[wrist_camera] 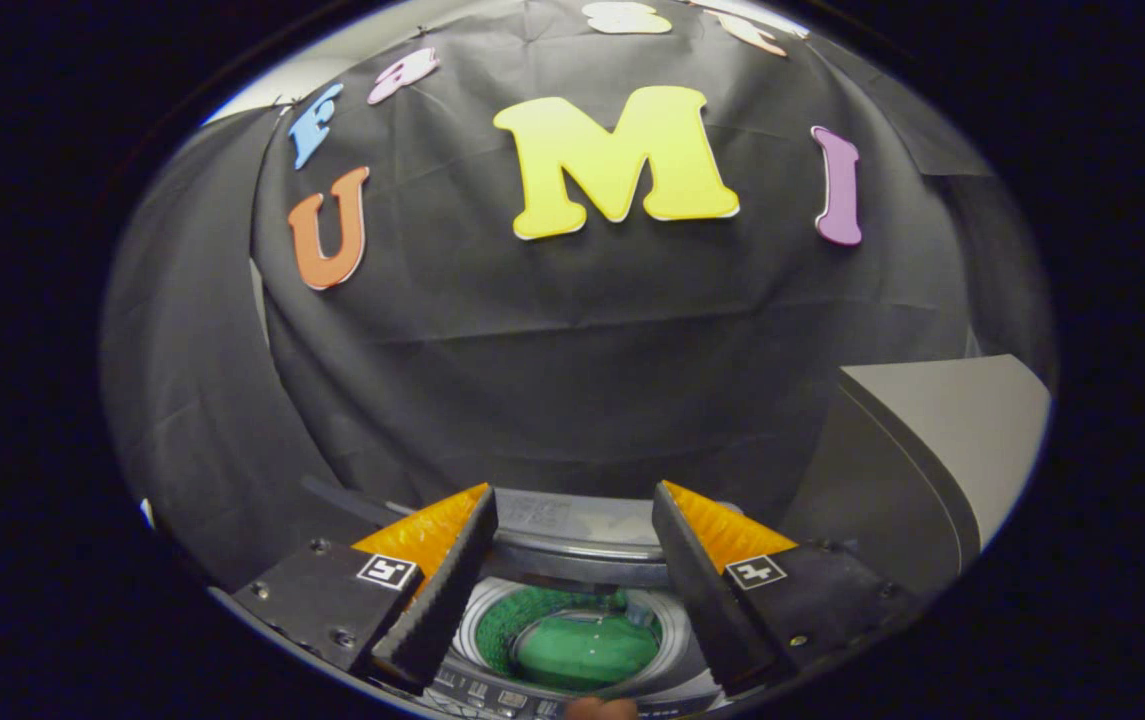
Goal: Put the clothes into the washing machine and then close the washing machine lid.
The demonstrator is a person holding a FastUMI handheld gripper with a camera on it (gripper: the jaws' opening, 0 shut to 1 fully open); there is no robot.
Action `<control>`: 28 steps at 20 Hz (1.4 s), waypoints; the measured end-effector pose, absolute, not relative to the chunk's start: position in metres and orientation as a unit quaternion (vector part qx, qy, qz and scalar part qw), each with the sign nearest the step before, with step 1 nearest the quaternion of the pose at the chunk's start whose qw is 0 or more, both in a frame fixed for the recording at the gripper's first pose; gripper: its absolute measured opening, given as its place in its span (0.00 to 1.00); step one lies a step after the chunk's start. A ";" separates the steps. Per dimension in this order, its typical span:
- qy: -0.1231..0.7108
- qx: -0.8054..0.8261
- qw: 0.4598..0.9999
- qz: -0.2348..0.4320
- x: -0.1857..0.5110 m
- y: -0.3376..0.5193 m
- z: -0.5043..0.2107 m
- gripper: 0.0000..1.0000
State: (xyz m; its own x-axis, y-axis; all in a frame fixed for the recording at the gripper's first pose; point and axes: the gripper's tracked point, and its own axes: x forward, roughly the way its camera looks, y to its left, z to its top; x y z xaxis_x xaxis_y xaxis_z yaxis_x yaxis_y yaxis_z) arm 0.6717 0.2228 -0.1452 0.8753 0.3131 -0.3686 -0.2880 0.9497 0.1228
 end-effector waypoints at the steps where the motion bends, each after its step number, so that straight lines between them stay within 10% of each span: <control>1: 0.192 0.033 0.968 0.155 0.671 0.221 -0.142 0.97; 28: 0.020 -0.012 1.000 0.003 0.586 0.089 -0.074 0.97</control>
State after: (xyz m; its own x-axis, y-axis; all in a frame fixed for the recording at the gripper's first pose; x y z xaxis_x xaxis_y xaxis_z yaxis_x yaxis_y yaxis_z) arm 0.5865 0.0886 -0.0742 0.9992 0.0047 -0.0395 -0.0056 0.9997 -0.0233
